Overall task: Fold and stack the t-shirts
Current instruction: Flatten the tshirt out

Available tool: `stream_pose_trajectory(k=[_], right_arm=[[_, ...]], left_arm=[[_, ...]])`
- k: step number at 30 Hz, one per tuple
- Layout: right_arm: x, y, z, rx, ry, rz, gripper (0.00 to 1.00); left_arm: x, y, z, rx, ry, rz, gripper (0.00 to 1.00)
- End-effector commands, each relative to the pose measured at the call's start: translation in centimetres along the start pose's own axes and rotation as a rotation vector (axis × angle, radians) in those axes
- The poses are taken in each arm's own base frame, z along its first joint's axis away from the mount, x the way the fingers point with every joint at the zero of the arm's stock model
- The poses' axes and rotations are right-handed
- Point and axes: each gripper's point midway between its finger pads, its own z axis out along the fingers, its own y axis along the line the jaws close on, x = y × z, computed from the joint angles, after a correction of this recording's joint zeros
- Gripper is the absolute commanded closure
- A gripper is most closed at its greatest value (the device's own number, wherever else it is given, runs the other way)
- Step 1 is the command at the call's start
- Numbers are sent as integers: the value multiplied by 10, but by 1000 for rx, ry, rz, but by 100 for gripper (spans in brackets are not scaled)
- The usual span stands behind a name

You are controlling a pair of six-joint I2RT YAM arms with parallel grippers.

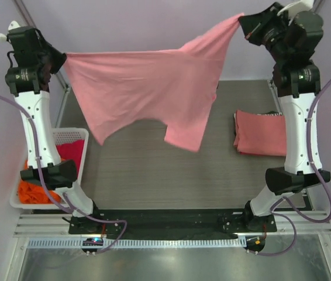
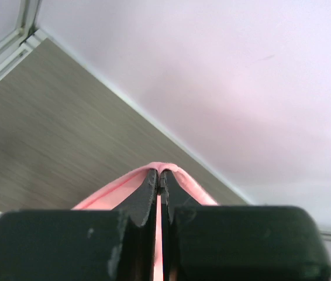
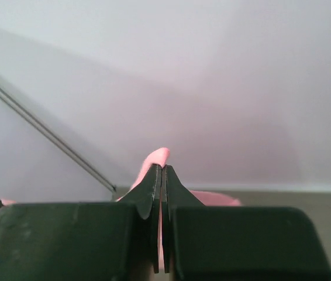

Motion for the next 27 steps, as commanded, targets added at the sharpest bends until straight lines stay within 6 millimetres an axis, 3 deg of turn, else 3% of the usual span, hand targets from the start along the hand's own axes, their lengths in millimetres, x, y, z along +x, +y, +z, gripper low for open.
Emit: stream_pose_trajectory(k=[1,4,5,6,7,8,9,11,12,13,14,15,16,17,19,20,21,22,24,25,27], right_arm=[[-67,49,-22,-216,-136,20,99],[-53,41,-13,-251,-74,39,99],[-58,46,-20,-271,-90,25,99],[-37,32,-13,-251,-43,41,99],[-28,27,-13,-251,-32,43,99],[-38,37,-28,-280,-77,28,99],[-8,15,-20,-241,-18,57,99],[9,9,-25,-250,7,71,99],[31,-14,-29,-201,45,95,99],[40,-19,-35,-194,55,106,99],[47,-21,-39,-205,56,106,99],[71,-33,-51,-175,88,129,99],[81,-38,-58,-166,99,134,99],[92,-41,-65,-163,114,140,99],[117,-48,-88,-140,142,147,99],[124,-48,-98,-139,149,147,99],[146,-58,-106,-114,183,162,99],[140,-48,-124,-133,150,141,99],[167,-60,-141,-94,190,159,99],[162,-50,-158,-113,161,141,99],[185,-58,-176,-84,198,159,99]], left_arm=[[-17,-21,-11,142,-18,-14,100],[-12,-19,-5,176,-40,14,100],[-11,-17,-5,183,-47,24,100],[3,-7,11,173,-28,28,100],[3,-8,4,188,-43,32,100],[10,-2,9,185,-33,41,100],[12,-2,11,199,-43,47,100],[40,17,22,182,16,57,100],[46,19,24,191,20,58,100],[72,39,34,156,79,53,100],[78,41,28,166,89,53,100],[91,50,30,149,113,50,100],[100,58,28,137,128,47,100],[123,78,25,101,169,39,100],[138,93,17,77,181,29,100],[159,112,9,42,210,26,100],[165,122,5,14,206,18,100],[175,132,1,-4,219,12,100],[197,153,-13,-42,239,3,100],[203,159,-18,-51,243,-11,100],[223,175,-31,-70,260,-27,100]])
